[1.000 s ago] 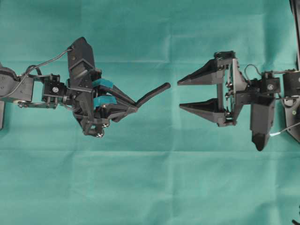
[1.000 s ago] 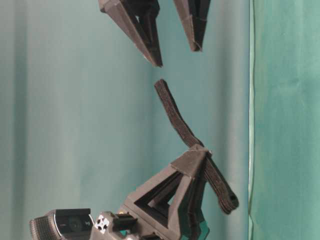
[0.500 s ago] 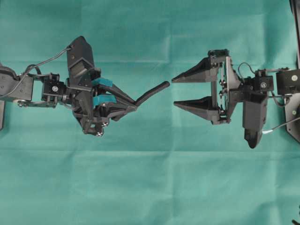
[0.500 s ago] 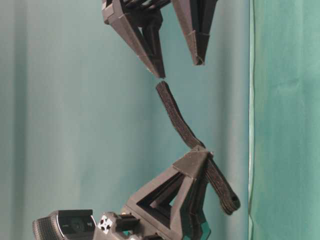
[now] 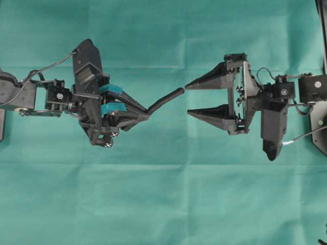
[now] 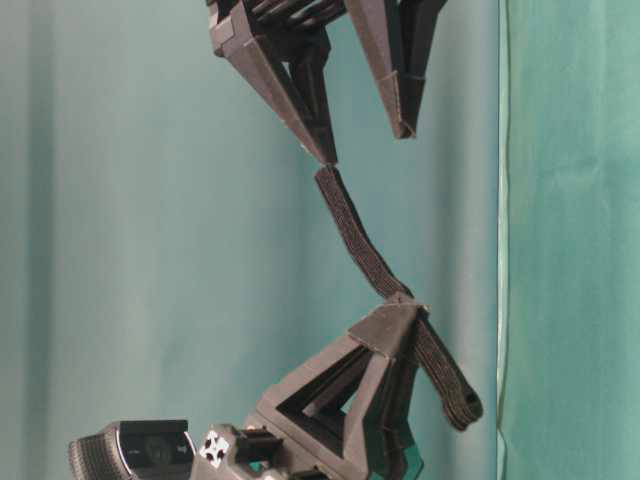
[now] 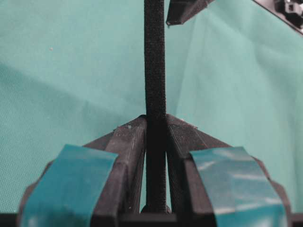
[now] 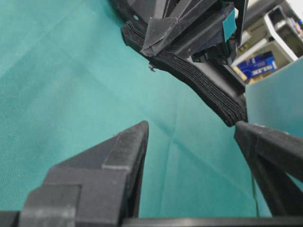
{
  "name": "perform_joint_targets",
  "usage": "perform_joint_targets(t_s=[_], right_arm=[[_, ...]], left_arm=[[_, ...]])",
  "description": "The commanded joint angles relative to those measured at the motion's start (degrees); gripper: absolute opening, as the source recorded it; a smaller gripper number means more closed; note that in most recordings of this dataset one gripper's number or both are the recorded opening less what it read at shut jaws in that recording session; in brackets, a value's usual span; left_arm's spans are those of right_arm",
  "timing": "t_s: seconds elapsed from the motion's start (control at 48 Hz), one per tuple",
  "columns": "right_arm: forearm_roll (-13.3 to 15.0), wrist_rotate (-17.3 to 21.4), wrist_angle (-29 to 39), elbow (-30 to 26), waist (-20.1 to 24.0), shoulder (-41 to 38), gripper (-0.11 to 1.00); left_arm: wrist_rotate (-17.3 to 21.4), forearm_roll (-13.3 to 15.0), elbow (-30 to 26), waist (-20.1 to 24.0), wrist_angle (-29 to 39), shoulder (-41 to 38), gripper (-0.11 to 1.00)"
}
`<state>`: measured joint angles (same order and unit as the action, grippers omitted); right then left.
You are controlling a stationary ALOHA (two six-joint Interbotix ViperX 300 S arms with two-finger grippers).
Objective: Peel off the Velcro with your right arm.
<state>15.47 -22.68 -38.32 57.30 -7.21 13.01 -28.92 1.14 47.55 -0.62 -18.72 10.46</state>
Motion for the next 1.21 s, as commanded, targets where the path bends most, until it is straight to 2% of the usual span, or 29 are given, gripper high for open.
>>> perform_joint_targets(t_s=[0.0,0.959,1.188], right_arm=[[0.1,0.0,-0.6,-1.4,-0.1,0.1,0.41],[0.1,0.0,-0.6,-4.2,-0.1,-3.7,0.38],[1.4,0.0,-0.6,-5.1,-0.1,-4.1,0.38]], left_arm=[[0.0,0.1,-0.5,0.2,-0.6,0.8,0.1],[0.0,0.1,-0.5,0.2,-1.0,0.8,0.1],[0.0,0.1,-0.4,0.2,-1.0,0.8,0.1]])
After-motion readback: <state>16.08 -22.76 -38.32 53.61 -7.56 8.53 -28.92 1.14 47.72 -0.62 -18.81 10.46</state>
